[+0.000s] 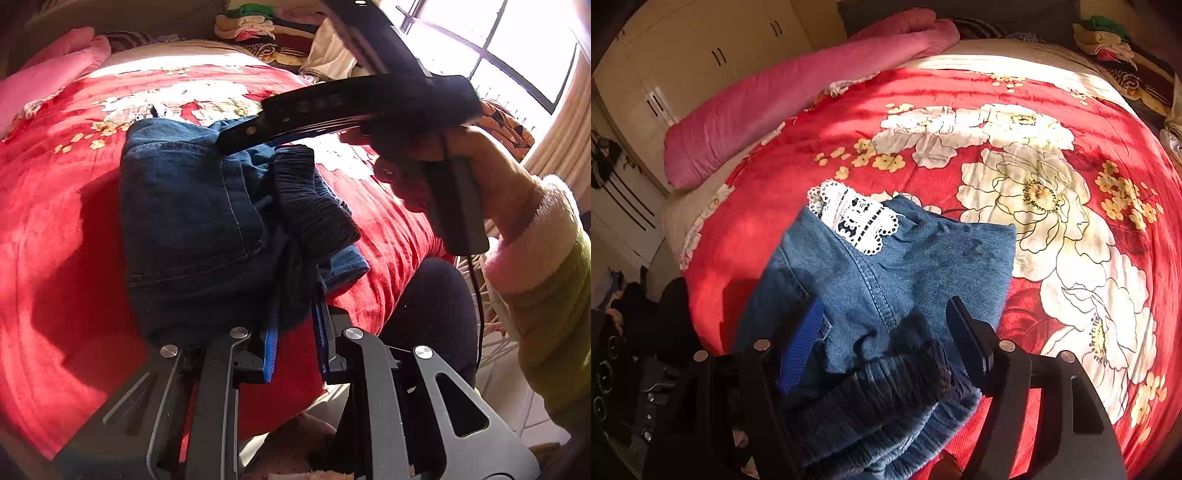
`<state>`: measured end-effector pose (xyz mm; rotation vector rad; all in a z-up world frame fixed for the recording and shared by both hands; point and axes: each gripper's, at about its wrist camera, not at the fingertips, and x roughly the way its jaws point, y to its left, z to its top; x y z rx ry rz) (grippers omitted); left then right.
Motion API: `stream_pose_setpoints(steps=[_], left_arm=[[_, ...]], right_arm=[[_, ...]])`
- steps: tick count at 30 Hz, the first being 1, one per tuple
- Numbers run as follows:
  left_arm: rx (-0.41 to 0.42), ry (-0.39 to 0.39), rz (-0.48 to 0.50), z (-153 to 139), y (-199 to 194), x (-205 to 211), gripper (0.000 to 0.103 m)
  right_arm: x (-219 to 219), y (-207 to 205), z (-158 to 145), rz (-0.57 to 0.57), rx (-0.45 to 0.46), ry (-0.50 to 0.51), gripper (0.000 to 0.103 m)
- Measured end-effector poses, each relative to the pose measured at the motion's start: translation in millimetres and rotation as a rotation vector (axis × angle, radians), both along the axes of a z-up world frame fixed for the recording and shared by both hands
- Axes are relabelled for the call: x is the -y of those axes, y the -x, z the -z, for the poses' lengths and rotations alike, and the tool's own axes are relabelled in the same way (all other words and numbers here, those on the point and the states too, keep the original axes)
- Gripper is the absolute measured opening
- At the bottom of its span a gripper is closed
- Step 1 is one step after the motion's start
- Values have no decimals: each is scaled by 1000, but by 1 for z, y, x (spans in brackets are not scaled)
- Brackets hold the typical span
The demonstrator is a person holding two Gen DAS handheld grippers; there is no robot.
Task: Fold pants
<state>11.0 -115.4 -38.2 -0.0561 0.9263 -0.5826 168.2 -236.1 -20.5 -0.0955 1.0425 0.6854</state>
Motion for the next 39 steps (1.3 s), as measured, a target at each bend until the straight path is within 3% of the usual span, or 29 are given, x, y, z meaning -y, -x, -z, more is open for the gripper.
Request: stream_pose_setpoints(steps=[3, 12, 15, 19, 20, 23, 24, 26, 33, 39], left_arm=[[-15, -25, 13, 10, 0, 6, 10], [-25, -37, 3, 22, -5, 8, 10], [-21, -18, -8, 16, -4, 2, 11], [-9, 12, -26, 9, 0, -7, 22], [-7, 11, -32, 10, 0, -8, 23], [-16, 18, -44, 12, -2, -12, 23], [-17, 20, -45, 13, -2, -13, 23], [-8, 13, -47, 12, -2, -11, 23], [3, 15, -78, 12, -8, -19, 29], [10, 1, -64, 14, -6, -13, 37]], right_arm=[[-14, -8, 18, 35, 32, 120, 59], [-20, -15, 37, 94, 53, 175, 59], [-16, -12, 26, 102, 55, 133, 61], [-7, 3, -4, 98, 70, -22, 61], [-9, 7, -11, 73, 72, -54, 59], [-34, 11, -13, -36, 9, -74, 16], [-44, 8, -9, -59, -17, -66, 12], [-60, -2, 4, -60, -37, -19, 11], [-96, -33, 32, -57, -83, 1, 10], [-99, -37, 40, -58, -80, 1, 10]])
